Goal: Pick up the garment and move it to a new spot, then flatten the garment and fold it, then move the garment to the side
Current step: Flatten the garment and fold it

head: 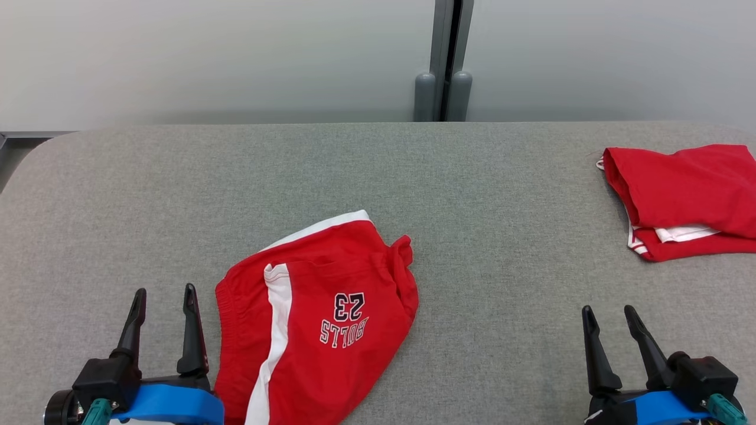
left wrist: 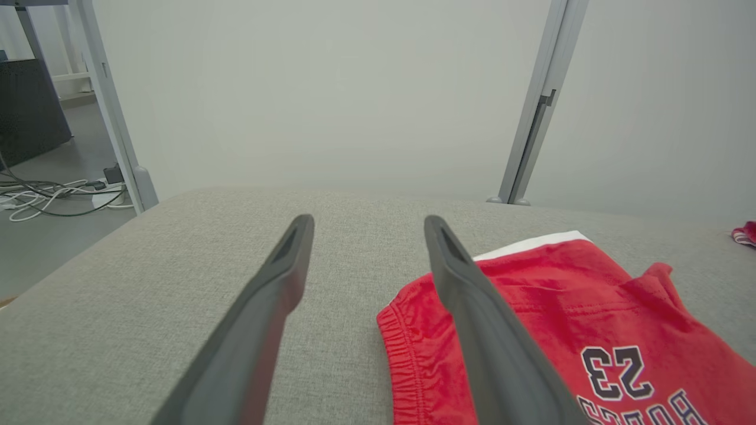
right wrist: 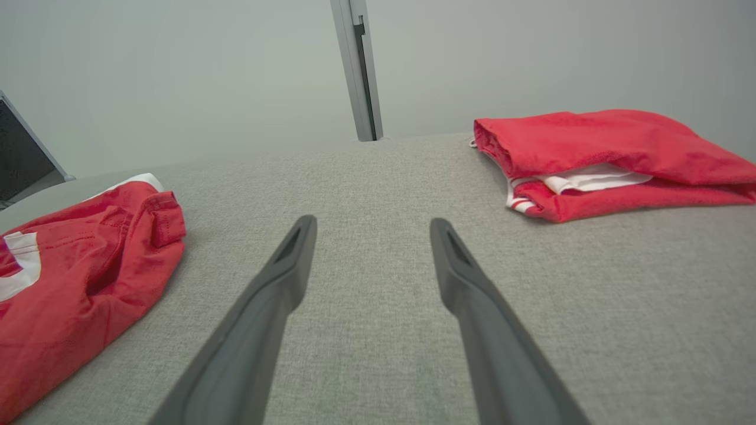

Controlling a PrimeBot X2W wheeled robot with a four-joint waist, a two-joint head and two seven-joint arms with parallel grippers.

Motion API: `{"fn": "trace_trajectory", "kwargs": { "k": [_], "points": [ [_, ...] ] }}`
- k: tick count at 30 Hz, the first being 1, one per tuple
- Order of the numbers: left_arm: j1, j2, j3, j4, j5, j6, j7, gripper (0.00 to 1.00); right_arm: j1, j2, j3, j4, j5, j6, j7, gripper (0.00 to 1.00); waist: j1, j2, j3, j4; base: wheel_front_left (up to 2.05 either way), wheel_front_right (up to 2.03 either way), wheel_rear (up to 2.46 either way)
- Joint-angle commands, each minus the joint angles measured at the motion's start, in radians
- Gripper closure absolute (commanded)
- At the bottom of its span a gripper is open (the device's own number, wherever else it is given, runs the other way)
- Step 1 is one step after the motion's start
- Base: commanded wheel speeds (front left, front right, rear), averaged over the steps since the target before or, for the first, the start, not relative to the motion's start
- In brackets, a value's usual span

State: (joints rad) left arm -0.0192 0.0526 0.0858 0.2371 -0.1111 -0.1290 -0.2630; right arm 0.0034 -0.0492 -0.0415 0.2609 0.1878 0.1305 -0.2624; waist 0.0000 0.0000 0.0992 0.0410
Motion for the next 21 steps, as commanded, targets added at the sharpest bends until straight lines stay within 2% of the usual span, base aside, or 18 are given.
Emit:
{"fn": "trace_trajectory", "kwargs": {
  "k": [1, 7, 11, 17, 21],
  "points": [
    [-0.006, -0.001, -0.001, -0.005, 0.004, -0.003, -0.002, 0.00, -0.010, -0.003, 0.001, -0.002, 0.006, 0.001, -0.003, 0.00, 0.0000, 0.0000, 0.000, 0.002, 0.00, 0.00, 0.00],
    [-0.012, -0.002, -0.014, -0.014, -0.001, -0.003, -0.002, 0.00, -0.060, -0.003, 0.061, -0.013, -0.016, 0.001, -0.003, 0.00, 0.0000, 0.0000, 0.007, 0.018, 0.00, 0.00, 0.00],
    [-0.019, -0.002, -0.026, -0.016, -0.011, -0.003, -0.002, 0.00, -0.138, -0.015, 0.162, 0.004, -0.030, 0.001, -0.003, 0.00, 0.0000, 0.0000, 0.015, 0.039, 0.00, 0.00, 0.00],
    [-0.033, -0.003, -0.043, -0.013, -0.027, -0.003, -0.002, 0.00, -0.299, -0.024, 0.331, 0.092, -0.035, 0.001, 0.026, 0.00, 0.0000, 0.0000, 0.030, 0.081, 0.00, 0.00, 0.00],
    [-0.041, -0.003, -0.058, -0.014, -0.038, -0.003, -0.002, 0.00, -0.398, -0.025, 0.405, 0.187, -0.026, 0.000, 0.059, 0.00, 0.0000, 0.0000, 0.043, 0.115, 0.00, 0.00, 0.00]
  ]
}}
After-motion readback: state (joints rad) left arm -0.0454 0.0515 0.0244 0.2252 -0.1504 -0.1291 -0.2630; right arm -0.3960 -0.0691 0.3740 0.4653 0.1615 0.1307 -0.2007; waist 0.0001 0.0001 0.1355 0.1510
